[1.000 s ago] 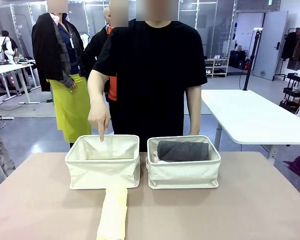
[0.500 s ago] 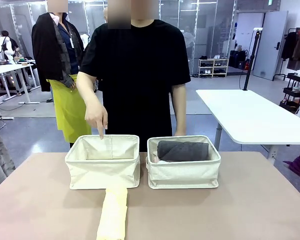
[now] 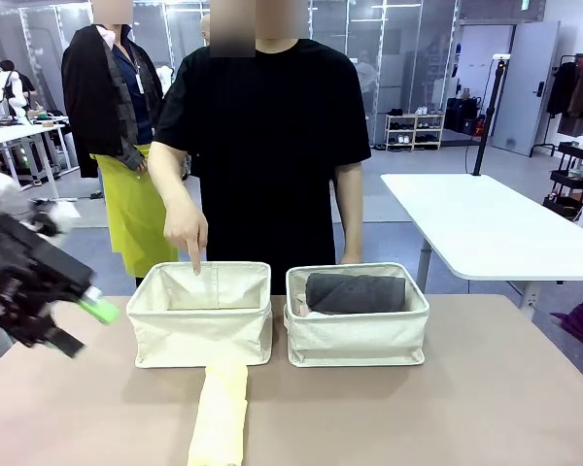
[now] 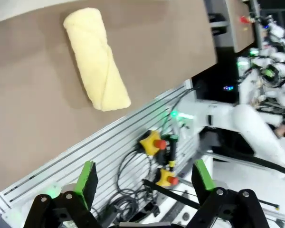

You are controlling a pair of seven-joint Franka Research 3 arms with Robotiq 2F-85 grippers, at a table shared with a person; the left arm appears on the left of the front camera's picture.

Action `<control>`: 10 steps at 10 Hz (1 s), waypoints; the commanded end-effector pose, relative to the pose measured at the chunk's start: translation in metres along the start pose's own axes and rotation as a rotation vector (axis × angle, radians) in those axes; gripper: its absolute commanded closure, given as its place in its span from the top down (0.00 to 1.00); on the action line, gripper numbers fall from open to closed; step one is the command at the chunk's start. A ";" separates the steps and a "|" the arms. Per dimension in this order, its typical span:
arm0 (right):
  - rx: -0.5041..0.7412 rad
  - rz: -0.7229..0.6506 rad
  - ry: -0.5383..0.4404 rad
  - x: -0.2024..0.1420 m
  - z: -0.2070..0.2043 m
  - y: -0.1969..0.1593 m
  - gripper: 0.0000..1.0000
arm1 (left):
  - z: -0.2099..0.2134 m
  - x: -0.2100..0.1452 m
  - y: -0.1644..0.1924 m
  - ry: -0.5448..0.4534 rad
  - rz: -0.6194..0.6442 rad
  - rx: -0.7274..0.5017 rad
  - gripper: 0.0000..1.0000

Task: Divide the towels into two baskets.
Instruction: Pick up one hotel-folded towel from the bottom of the table and place it in the Fabric basket indicated by the person.

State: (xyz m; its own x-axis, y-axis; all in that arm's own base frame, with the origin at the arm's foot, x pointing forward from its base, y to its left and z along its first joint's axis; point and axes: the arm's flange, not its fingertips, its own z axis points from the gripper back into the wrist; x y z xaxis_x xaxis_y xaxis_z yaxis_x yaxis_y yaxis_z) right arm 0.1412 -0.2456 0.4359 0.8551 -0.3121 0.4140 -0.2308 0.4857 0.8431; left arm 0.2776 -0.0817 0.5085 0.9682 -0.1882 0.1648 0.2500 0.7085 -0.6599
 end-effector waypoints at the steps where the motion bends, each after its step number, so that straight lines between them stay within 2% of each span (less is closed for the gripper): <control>1: 0.002 0.014 -0.015 -0.004 0.001 0.003 1.00 | -0.052 -0.004 -0.008 0.031 -0.004 0.111 1.00; 5: 0.002 0.014 -0.015 -0.004 0.001 0.003 1.00 | -0.098 0.048 -0.009 0.172 -0.085 0.236 1.00; 6: 0.002 0.014 -0.015 -0.004 0.001 0.003 1.00 | -0.111 0.058 -0.008 0.172 -0.061 0.286 1.00; 8: 0.002 0.014 -0.015 -0.004 0.001 0.003 1.00 | -0.136 0.074 -0.014 0.150 -0.032 0.314 1.00; 10: 0.002 0.014 -0.015 -0.004 0.001 0.003 1.00 | -0.160 0.084 -0.018 0.084 0.029 0.387 1.00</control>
State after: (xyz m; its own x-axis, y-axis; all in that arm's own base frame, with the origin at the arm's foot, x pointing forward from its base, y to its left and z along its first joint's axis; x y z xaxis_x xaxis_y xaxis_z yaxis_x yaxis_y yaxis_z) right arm 0.1410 -0.2456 0.4361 0.8547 -0.3123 0.4147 -0.2312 0.4863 0.8427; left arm 0.3494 -0.2080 0.4201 0.9608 -0.2679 0.0714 0.2747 0.8842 -0.3778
